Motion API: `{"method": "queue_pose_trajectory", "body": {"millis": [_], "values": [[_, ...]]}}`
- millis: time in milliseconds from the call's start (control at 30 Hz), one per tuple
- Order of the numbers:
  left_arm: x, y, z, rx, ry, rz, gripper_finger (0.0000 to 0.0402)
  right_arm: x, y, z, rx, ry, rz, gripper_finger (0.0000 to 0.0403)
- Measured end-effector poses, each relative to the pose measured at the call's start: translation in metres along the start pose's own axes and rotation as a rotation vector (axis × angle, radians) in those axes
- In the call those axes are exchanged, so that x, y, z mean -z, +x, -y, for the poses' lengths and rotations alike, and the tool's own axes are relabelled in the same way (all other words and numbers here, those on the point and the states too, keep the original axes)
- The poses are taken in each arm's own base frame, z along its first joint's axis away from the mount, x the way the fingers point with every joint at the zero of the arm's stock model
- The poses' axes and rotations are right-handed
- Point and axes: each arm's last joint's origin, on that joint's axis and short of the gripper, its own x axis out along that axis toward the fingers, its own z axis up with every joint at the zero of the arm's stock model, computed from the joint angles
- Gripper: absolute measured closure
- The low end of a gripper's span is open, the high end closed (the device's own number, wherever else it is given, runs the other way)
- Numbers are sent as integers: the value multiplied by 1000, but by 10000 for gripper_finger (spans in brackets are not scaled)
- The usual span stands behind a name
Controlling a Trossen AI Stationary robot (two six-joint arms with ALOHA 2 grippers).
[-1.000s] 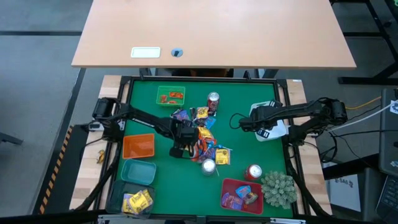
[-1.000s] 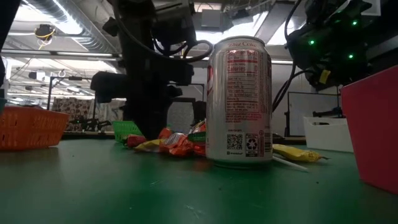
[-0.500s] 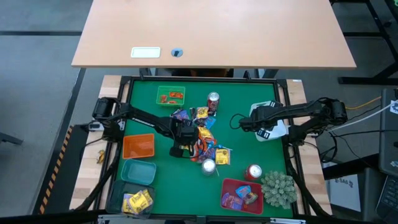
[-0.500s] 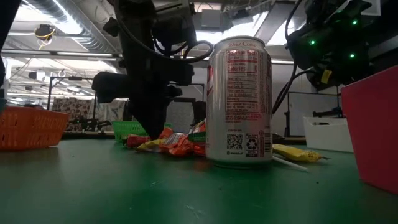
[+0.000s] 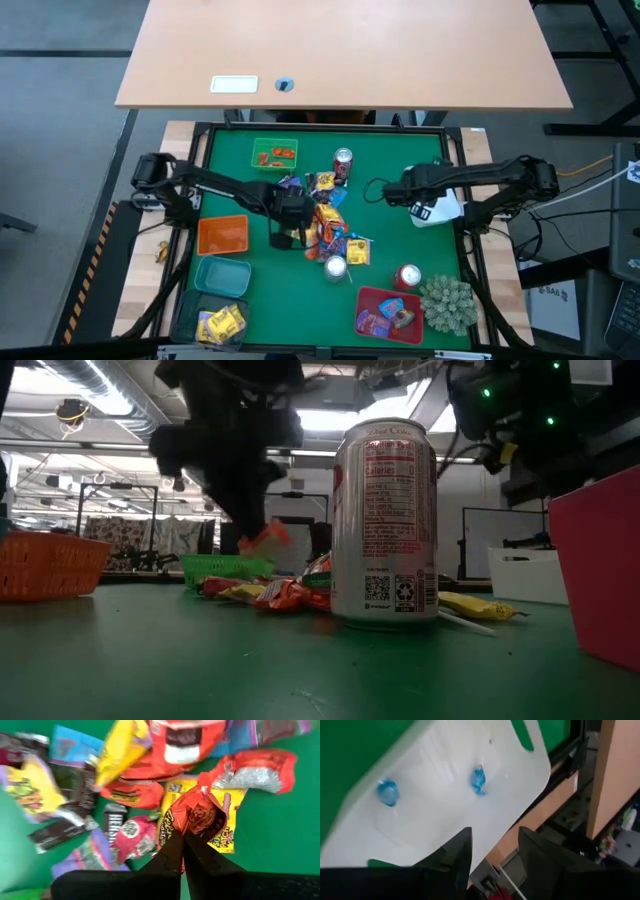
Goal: Sort candy
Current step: Put the orange chocolate into the green bin
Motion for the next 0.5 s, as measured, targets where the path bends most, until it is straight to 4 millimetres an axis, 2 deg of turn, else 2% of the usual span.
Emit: {"method": "queue_pose_trajectory", "body": {"millis": [133,300,500], "values": [[7,-14,-15,-40,-40,-8,401,-5,-15,5,-31,7,56,242],[22,-24,-44,-197,-140,-82,401,-13,-28,5,-141,33,120,242],[38,-25,-79,-263,-252,-128,401,-24,-40,-14,-359,-76,270,242]]}}
